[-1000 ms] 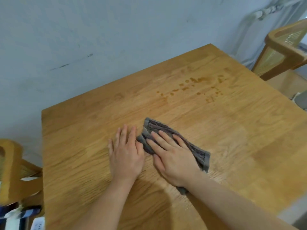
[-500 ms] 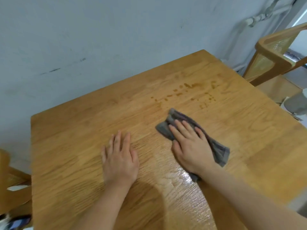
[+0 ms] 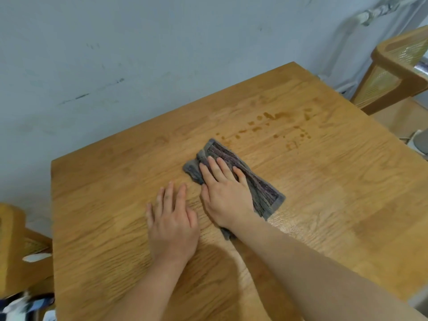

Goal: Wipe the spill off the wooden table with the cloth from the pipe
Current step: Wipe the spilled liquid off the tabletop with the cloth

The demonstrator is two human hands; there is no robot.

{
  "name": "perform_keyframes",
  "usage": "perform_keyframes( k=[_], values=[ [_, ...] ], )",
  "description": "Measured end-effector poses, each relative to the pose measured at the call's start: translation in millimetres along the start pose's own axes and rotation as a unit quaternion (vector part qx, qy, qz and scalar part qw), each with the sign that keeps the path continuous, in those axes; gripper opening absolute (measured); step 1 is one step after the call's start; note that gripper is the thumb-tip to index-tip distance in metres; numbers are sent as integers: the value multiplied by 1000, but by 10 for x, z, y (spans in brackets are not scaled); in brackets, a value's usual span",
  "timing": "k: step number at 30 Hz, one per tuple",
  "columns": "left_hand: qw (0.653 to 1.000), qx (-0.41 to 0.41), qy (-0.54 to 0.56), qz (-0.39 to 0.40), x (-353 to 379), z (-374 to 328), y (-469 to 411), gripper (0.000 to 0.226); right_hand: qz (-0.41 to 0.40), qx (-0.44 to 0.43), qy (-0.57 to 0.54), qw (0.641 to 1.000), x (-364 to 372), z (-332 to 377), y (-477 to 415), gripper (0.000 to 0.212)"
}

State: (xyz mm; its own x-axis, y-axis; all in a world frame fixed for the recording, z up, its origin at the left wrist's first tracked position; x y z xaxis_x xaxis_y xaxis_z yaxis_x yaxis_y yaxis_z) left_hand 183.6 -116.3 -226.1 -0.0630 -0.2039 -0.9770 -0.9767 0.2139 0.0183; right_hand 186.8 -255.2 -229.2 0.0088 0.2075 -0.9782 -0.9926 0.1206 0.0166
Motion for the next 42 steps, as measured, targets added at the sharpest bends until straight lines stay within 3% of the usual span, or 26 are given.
perform_keyframes(
  k=[6,11,15,21,32,38,42],
  values=[
    [999,4,-32,39,-33,-52,-6,60,17,-27,13,999,-120,-334,1141,53],
    [996,-8,-53,65,-107,-175,-331,49,-14,37,21,999,-117,-303,-2,55],
    [1000,16,-1,24,-38,-364,-807,46,22,43,20,999,-84,-287,-613,54],
    [999,18,38,32,70,-387,-1039,63,38,4,31,999,-161,-406,724,53],
    [999,20,43,-5,72,-396,-1064,60,34,2,11,999,-80,-181,-2013,54],
    [999,6,34,8,29,-420,-1030,56,23,-47,13,999,-137,-345,-592,54],
    [999,6,31,0,25,-419,-1068,54,42,-87,12,995,-133,-405,-918,54]
  ],
)
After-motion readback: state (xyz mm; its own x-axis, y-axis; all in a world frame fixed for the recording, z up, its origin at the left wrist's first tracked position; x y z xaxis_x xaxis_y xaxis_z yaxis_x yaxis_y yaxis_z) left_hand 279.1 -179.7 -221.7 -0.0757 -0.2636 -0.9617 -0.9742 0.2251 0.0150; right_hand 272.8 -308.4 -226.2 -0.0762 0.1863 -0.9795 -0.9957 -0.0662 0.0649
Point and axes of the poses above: each hand's wrist, its own y-axis away from the middle knuckle, its own x-axis out of the palm, z = x × y, the point moved 3 cm from there along -y, towards the middle knuckle, and after that the axes turned 3 degrees about y, right-handed, at the moved point
